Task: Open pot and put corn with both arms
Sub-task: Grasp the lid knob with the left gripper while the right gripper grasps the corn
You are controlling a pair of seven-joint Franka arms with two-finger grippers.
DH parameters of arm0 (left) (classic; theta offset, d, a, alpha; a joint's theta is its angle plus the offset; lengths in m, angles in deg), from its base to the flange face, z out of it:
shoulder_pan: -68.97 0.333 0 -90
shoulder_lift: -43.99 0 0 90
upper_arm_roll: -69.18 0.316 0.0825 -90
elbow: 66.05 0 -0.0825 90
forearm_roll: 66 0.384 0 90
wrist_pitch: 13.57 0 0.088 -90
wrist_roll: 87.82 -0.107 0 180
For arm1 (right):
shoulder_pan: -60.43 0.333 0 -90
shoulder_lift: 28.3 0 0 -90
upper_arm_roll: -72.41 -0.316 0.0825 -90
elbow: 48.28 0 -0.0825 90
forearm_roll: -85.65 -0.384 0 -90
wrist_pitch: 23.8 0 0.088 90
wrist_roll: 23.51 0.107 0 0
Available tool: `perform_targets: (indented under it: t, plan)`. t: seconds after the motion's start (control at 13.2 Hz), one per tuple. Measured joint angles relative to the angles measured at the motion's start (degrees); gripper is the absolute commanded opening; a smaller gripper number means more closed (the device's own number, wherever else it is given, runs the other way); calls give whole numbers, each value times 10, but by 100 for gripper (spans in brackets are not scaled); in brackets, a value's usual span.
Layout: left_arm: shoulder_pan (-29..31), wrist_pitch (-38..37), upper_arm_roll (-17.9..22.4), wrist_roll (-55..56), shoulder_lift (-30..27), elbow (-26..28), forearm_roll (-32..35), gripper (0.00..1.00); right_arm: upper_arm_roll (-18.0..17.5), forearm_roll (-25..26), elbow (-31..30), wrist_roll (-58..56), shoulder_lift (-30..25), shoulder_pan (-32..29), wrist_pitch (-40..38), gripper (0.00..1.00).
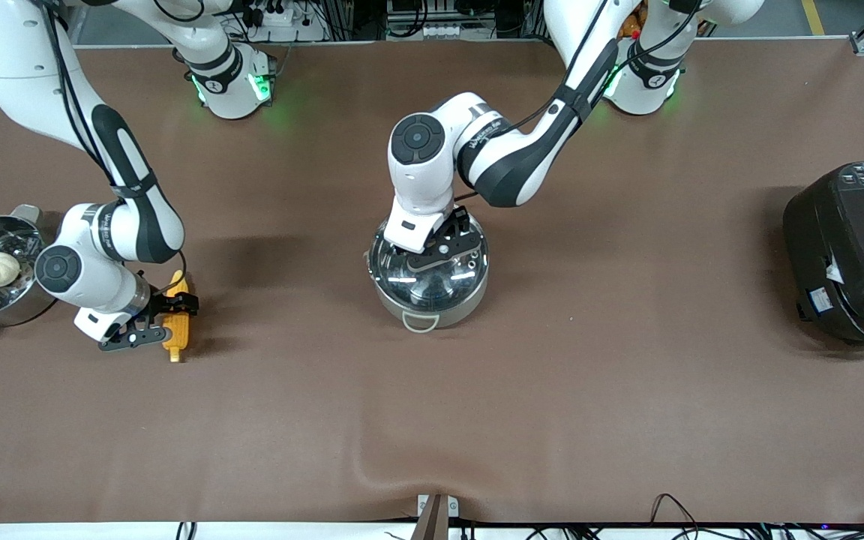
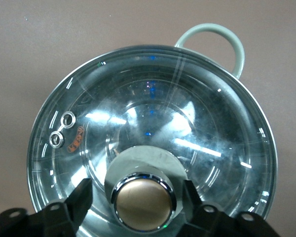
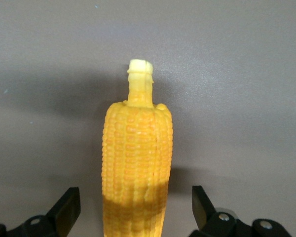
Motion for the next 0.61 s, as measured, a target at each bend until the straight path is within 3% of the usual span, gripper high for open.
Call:
perform_targets:
  t: [0.08, 0.15, 0.23, 0.61]
  plan:
    - [0, 0, 0, 0, 0, -1, 0, 37, 0, 0, 3, 0, 5, -1, 0, 100]
    - [0, 0, -1, 0, 0, -1, 0, 15, 0, 0, 5, 0, 9, -2, 2, 37]
    - [-1, 1, -2, 0, 0, -3, 0, 0, 0, 0, 5, 0, 11, -3, 6, 0]
    - [0, 1, -1, 0, 2, -6, 0, 0, 0, 0, 9, 0, 13, -7, 9, 0]
